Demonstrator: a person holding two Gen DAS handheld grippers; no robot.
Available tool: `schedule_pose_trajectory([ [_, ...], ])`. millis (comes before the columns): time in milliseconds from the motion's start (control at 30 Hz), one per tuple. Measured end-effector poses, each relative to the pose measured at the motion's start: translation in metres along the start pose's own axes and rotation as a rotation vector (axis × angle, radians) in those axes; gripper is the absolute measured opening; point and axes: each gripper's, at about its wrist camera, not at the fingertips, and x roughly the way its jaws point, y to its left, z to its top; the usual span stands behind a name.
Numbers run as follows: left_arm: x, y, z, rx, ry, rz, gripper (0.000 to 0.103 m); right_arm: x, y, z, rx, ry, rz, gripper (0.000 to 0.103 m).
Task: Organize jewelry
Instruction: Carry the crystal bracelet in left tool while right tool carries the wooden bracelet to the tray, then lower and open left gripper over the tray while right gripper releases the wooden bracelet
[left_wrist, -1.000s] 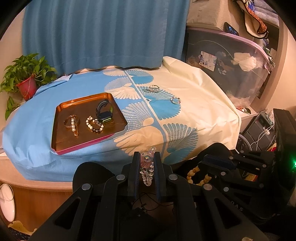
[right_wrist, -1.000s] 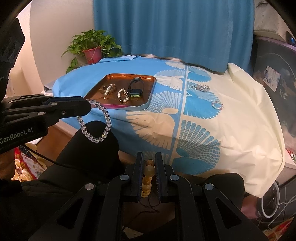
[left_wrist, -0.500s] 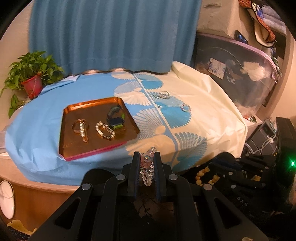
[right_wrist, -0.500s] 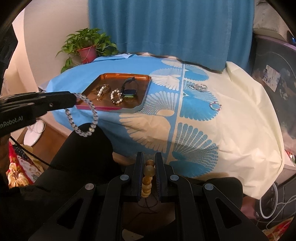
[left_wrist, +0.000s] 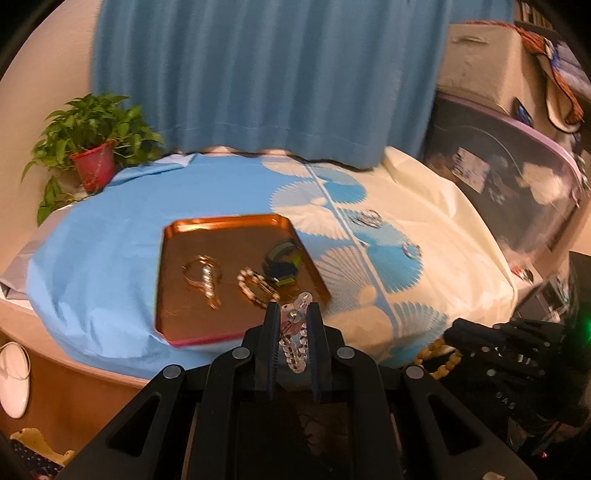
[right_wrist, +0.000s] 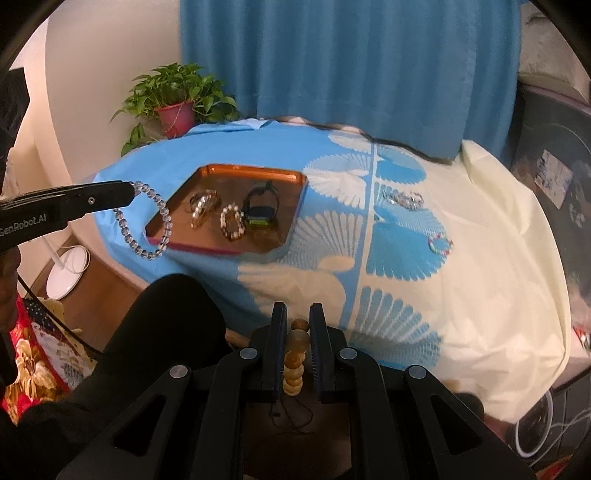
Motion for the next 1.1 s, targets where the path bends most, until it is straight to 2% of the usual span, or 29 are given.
schedule_pose_trajectory([
  [233, 0.016, 0.029, 0.023, -0.030, -0.017, 0.039, 0.011, 0.019, -0.002, 0.044, -0.017, -0.038, 0.011, 0.013],
  [433, 0.046, 0.048, 0.051, -0.043, -0.026, 0.043, 0.011, 0.044, -0.002, 0.087, -0.036, -0.066, 0.019, 0.013],
  [633, 0.102, 0.066, 0.089, -0.060, -0.025, 0.040, 0.011, 0.091, -0.007, 0.144, -0.048, -0.076, 0.001, 0.013],
  [800, 0.140, 0.078, 0.108, -0.048, -0.030, 0.068, 0.011, 0.136, -0.011, 0.181, -0.038, -0.101, 0.033, 0.013],
  [1100, 0.191, 0.104, 0.120, -0.061, 0.004, 0.091, 0.012, 0.218, 0.002, 0.215, -0.035, -0.095, 0.114, 0.013],
])
